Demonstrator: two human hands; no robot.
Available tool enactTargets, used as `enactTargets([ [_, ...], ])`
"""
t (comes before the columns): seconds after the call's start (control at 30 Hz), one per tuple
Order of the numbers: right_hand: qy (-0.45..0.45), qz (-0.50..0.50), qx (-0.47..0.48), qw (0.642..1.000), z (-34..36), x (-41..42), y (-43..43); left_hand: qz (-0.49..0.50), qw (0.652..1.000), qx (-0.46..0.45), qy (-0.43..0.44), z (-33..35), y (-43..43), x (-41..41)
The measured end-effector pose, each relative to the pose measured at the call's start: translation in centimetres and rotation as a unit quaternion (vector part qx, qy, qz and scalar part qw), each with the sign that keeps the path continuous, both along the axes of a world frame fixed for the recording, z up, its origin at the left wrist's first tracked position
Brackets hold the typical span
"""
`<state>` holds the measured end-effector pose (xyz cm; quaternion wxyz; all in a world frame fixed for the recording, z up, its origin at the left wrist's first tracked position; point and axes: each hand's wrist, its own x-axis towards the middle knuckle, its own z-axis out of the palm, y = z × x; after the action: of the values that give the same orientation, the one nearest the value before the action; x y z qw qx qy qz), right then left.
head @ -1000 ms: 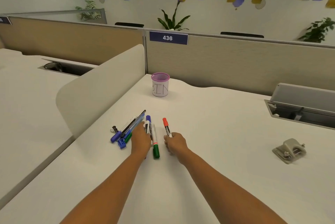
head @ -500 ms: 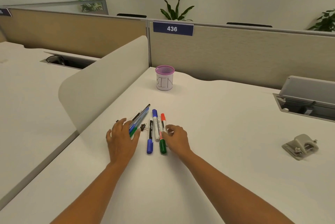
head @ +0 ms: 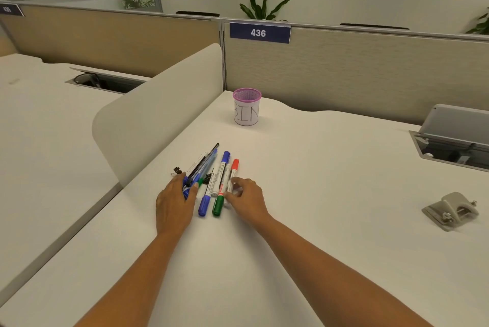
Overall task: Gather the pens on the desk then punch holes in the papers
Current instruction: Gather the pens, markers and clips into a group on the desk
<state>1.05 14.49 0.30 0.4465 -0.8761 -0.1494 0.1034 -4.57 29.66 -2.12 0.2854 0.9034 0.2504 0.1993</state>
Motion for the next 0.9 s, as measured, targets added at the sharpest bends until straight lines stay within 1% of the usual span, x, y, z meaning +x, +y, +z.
enactTargets([
  [0.27,-0.004,0.027,-0.008,1.000,-0.4,0.1,-0.1,0.000,1.000,0.001,-0.006,0.0,0.0,0.0],
  [0.43,-0.003,0.022,0.003,1.000,-0.5,-0.1,-0.4,0.003,1.000,0.005,-0.002,0.0,-0.1,-0.1],
  [0.67,0.000,0.016,0.006,1.000,-0.6,-0.4,-1.0,0.002,1.000,-0.004,-0.020,0.1,-0.4,-0.7],
  [0.9,-0.015,0.032,-0.027,0.999,-0.5,-0.7,-1.0,-0.001,1.000,0.002,-0.027,0.3,-1.3,-1.7],
])
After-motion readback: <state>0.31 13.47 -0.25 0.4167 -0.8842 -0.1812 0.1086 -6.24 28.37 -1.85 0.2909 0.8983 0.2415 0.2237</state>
